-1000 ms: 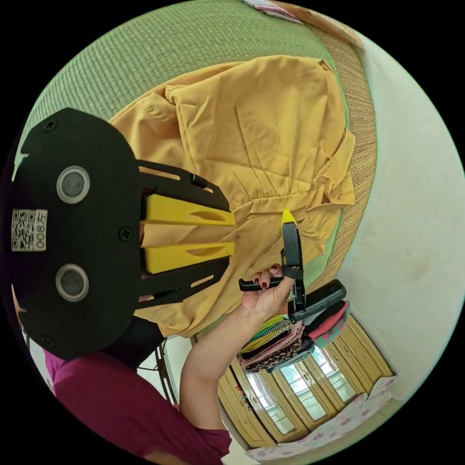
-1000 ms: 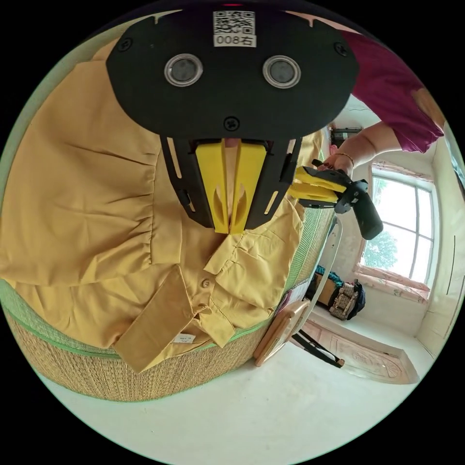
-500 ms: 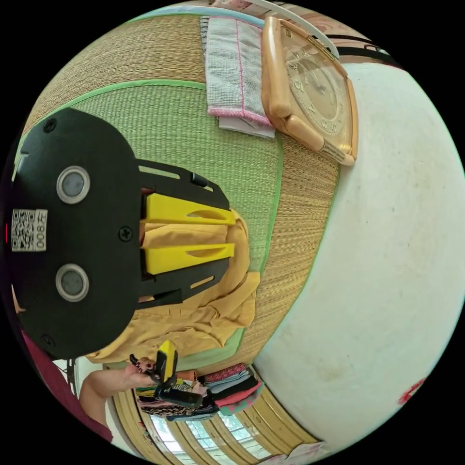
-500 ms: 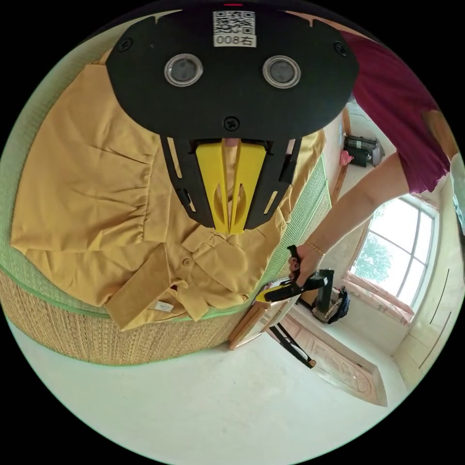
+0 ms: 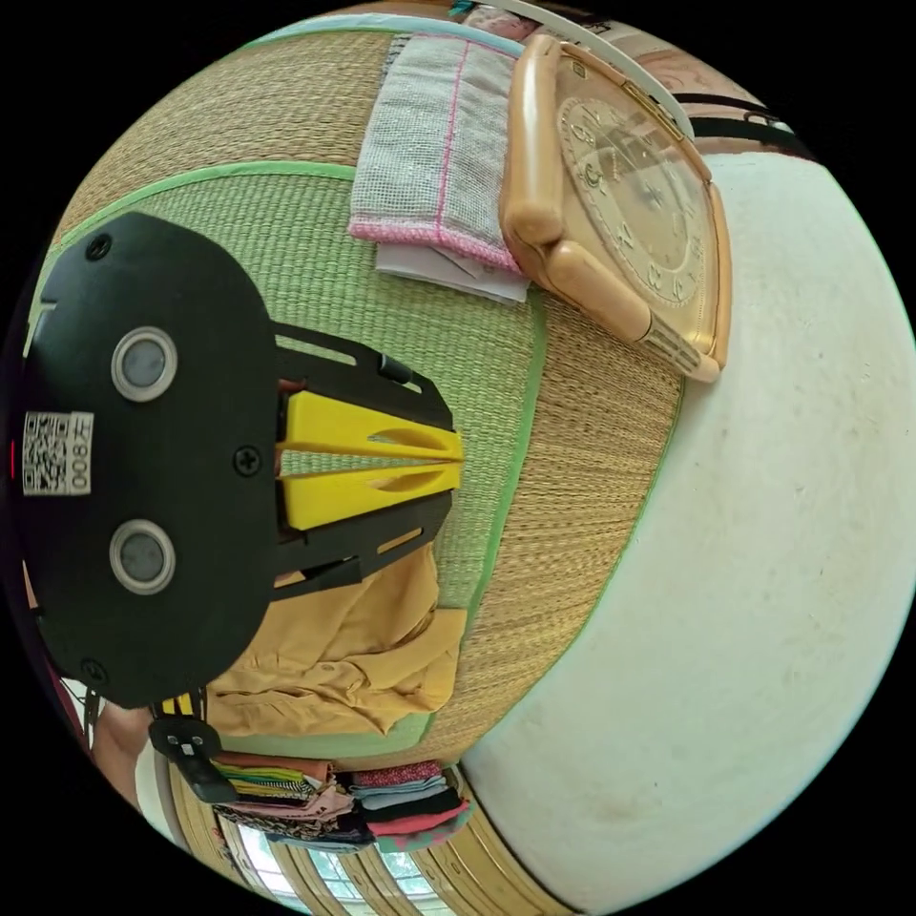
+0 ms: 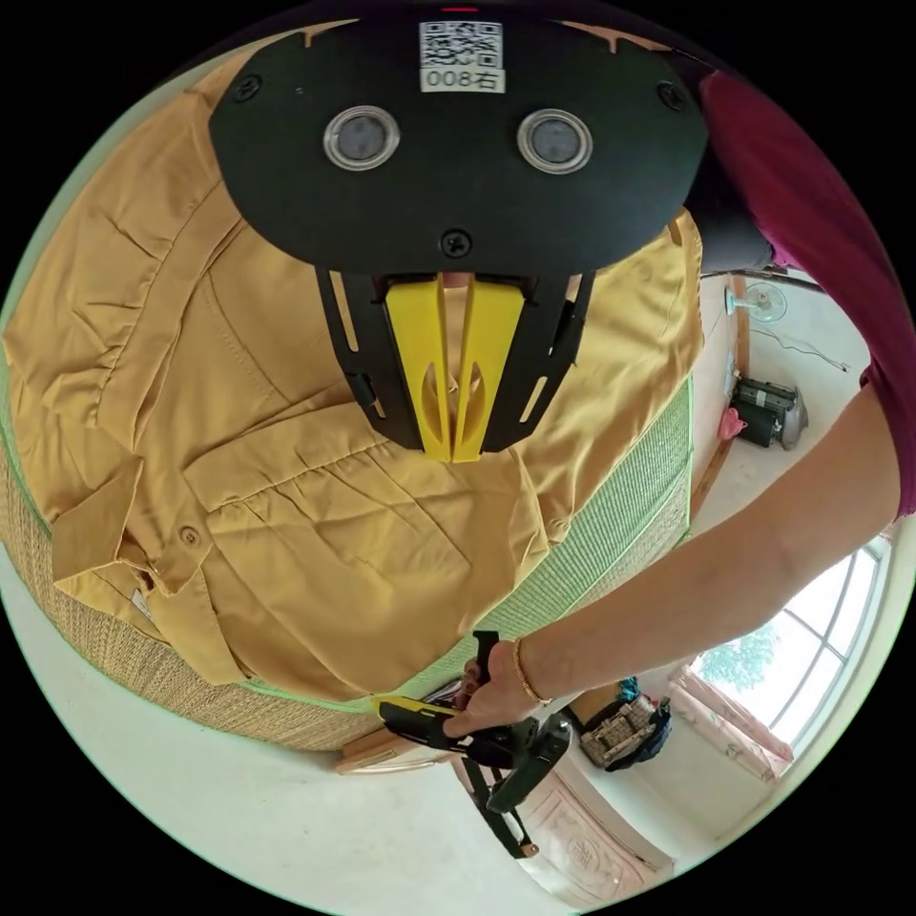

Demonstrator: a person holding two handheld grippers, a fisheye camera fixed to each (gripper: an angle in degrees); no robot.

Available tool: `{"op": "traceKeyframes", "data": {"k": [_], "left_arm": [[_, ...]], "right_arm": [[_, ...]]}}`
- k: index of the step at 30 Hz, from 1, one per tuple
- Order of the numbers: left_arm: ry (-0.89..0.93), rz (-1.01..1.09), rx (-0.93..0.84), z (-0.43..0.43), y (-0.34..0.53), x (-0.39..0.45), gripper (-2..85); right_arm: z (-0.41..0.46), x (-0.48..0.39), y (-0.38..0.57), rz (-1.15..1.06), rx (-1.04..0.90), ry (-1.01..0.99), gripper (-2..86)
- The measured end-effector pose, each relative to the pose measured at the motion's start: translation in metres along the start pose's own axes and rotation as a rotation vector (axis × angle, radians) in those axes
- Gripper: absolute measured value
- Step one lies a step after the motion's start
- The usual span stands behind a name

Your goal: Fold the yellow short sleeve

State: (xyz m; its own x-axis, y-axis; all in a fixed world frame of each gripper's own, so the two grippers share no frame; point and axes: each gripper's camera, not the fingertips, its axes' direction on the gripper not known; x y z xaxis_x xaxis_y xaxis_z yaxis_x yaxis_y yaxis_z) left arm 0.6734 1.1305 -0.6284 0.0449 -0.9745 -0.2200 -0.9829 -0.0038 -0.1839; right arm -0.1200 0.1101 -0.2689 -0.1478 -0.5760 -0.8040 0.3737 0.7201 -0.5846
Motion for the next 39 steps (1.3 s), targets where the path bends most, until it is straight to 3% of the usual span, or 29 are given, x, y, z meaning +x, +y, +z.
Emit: {"op": "traceKeyframes", "data": {"k": [3, 5, 7, 20, 25, 33, 38, 39], "left_arm": [[0.083, 0.085, 0.013, -0.004, 0.012, 0.012, 0.1], [0.044, 0.151, -0.034, 0.004, 0.02, 0.022, 0.2], [-0.022, 0.133, -0.076, 0.015, 0.018, 0.02, 0.2], [0.018, 0.12, -0.013, 0.008, 0.014, 0.028, 0.3], [0.098, 0.249, -0.005, -0.015, 0.054, 0.054, 0.3], [-0.045, 0.341, -0.12, 0.002, 0.069, 0.077, 0.3], [-0.068, 0.357, -0.1, -0.002, 0.065, 0.085, 0.3], [-0.082, 0.366, -0.099, -0.002, 0.064, 0.087, 0.3]], "right_arm": [[0.001, -0.005, 0.0, 0.006, 0.004, -0.009, 0.2], [0.002, -0.008, 0.0, 0.008, 0.006, -0.012, 0.2], [0.004, -0.011, 0.0, 0.011, 0.008, -0.012, 0.2], [0.012, -0.035, 0.009, -0.006, 0.002, 0.015, 0.2], [-0.039, -0.021, 0.032, 0.05, 0.136, 0.04, 0.2], [-0.157, 0.121, 0.103, 0.378, 0.267, 0.441, 0.1], [-0.134, 0.201, 0.117, 0.543, 0.144, 0.473, 0.1], [-0.135, 0.205, 0.122, 0.547, 0.2, 0.456, 0.1]]}}
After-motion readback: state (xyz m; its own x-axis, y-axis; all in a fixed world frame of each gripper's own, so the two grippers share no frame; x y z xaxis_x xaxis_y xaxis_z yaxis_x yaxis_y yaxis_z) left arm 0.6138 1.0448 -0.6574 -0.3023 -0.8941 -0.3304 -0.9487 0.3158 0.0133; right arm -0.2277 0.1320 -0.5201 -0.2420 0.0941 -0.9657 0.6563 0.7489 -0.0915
